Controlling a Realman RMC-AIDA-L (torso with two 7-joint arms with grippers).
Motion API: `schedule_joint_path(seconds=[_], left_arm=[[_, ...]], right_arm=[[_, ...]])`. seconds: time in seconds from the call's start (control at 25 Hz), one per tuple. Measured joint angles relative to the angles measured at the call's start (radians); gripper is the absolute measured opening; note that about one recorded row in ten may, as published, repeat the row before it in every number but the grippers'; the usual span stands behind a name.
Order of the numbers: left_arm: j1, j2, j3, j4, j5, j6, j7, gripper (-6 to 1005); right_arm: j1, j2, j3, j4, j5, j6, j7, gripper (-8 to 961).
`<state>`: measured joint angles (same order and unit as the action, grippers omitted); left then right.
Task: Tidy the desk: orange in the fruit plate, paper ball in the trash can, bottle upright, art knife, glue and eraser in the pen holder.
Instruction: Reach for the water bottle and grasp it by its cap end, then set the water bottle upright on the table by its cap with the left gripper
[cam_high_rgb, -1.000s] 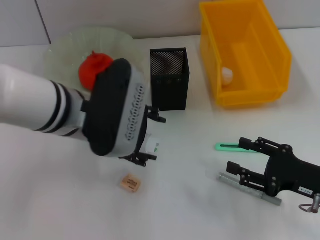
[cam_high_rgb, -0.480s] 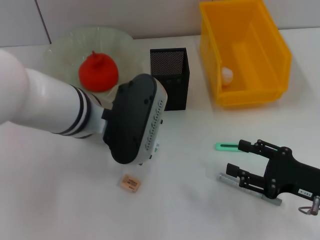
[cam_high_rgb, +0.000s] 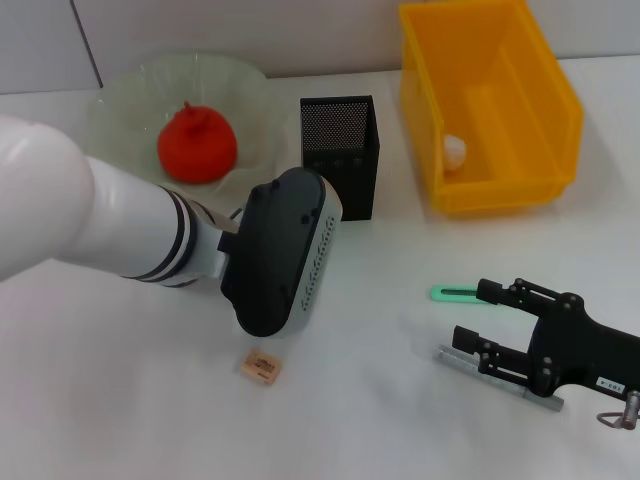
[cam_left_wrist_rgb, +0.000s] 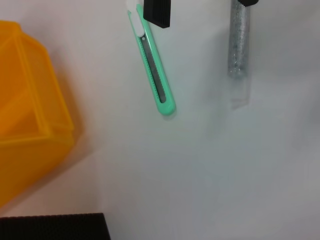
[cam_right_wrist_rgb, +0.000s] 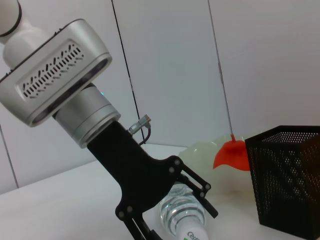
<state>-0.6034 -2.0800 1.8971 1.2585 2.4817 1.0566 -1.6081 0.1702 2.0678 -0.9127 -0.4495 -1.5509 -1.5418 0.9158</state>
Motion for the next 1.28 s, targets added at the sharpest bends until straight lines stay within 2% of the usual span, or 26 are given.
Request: schedule_joint_path(seconds=[0.4, 0.52, 0.76, 1.16, 1.28], left_arm=[[-0.005, 0.0, 0.007, -0.005, 0.007, -0.007, -0.002, 784], [-0.008, 0.0, 0.012, -0.008, 0.009, -0.011, -0.003, 613], [-0.018, 0.0, 0.034, -0.032, 0.01, -0.036, -0.003, 616], [-0.036, 0.0, 0.058, -0.034, 0.043, -0.039, -0.022, 546], [-0.039, 0.0, 0.055, -0.022, 0.058, -0.015, -0.049, 488]], right_arm=[[0.0, 0.0, 0.0, 0.0, 0.0, 0.001, 0.009, 709], [0.0, 0.0, 0.0, 0.0, 0.0, 0.002, 0.009, 709], [-0.001, 0.0, 0.0, 0.0, 0.0, 0.006, 0.009, 709], [-0.002, 0.0, 0.0, 0.0, 0.0, 0.008, 0.009, 709], [-0.002, 0.0, 0.0, 0.0, 0.0, 0.008, 0.009, 709]])
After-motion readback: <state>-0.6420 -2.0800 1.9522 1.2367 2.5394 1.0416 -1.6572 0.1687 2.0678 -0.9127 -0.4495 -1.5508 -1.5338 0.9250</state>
